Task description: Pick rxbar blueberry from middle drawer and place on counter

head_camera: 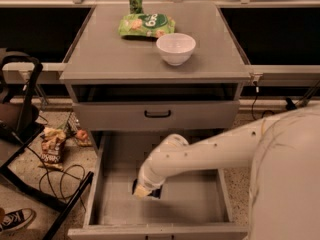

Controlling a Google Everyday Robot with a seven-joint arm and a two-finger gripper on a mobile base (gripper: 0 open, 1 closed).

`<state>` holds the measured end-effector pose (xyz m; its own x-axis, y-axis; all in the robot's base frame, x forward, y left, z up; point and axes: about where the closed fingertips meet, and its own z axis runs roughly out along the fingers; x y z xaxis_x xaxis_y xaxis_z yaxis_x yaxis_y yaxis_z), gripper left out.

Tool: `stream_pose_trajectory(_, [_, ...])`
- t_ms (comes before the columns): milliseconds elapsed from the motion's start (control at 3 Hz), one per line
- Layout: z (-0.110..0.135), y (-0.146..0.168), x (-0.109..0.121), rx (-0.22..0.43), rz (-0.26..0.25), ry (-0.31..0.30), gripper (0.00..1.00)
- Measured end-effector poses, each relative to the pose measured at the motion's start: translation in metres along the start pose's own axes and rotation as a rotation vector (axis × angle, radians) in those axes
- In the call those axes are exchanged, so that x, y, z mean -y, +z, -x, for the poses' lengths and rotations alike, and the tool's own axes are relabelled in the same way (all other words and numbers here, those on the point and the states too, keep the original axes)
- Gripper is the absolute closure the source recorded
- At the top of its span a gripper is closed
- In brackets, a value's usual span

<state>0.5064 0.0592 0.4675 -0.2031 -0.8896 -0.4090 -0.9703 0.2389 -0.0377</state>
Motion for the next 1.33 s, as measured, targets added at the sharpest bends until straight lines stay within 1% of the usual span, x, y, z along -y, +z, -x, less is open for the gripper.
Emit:
stream_pose_trajectory(333, [0.111,-0.111,0.012,-0.007,-0.065,-0.058,1.00])
stream_pose_trajectory(667, [0.194,-0.241,0.055,0.019,-0.226,-0.147,1.00])
stream_pose_trajectory(1000, [0.232,-0.338,0.093,-0.011,-0.305,-0.184,1.00])
stream_pose_trajectory(1333, [0.262,-0.366,0.124,-0.042,-0.303,-0.235,1.00])
